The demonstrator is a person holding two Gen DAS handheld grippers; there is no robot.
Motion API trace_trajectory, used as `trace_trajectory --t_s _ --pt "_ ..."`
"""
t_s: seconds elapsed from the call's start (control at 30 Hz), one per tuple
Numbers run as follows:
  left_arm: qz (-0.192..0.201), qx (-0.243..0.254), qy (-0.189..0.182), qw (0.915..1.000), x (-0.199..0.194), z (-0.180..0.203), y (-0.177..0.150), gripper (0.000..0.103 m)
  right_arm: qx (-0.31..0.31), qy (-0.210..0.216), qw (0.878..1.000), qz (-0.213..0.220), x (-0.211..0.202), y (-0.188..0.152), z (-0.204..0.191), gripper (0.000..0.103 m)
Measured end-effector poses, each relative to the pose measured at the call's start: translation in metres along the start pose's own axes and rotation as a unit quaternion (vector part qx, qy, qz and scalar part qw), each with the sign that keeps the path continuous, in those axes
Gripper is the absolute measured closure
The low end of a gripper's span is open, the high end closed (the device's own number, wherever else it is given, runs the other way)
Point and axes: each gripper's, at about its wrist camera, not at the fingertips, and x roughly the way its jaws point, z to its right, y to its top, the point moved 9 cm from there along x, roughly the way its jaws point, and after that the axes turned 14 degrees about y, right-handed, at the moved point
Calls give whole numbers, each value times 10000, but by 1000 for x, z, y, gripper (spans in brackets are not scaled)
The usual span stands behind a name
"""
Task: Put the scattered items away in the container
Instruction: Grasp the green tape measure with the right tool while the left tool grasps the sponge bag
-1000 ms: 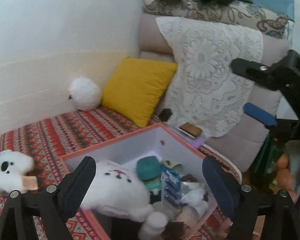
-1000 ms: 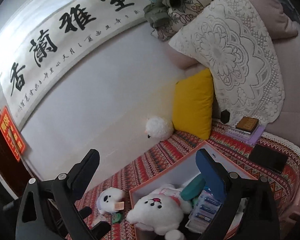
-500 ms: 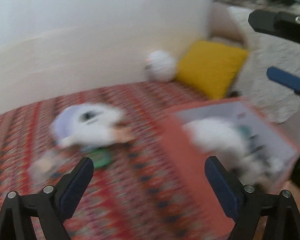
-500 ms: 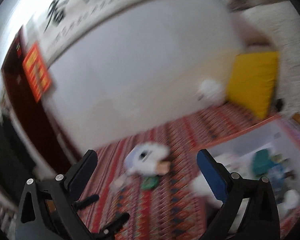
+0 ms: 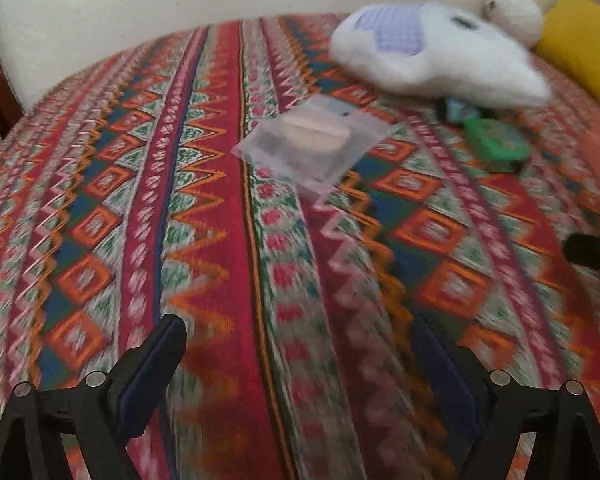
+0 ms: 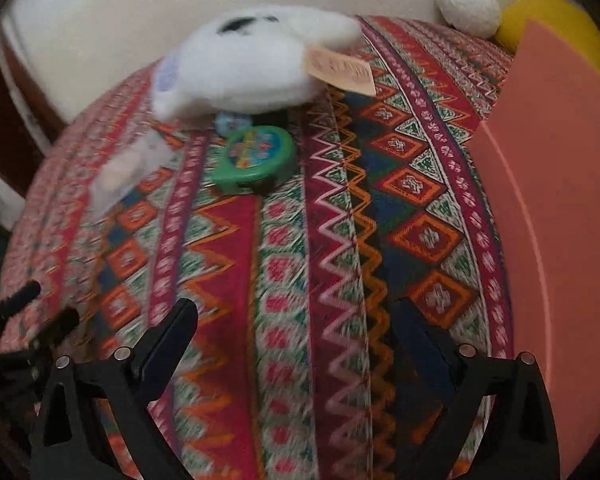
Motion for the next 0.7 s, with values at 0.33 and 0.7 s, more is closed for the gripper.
trace_trajectory --t_s 0.33,0.7 --pt "167 16 -49 9998 68 -1 75 0 -609 -139 9978 222 40 49 -19 4" --pt "378 522 -469 9968 82 39 126 13 -824 -87 9954 479 51 87 -21 44"
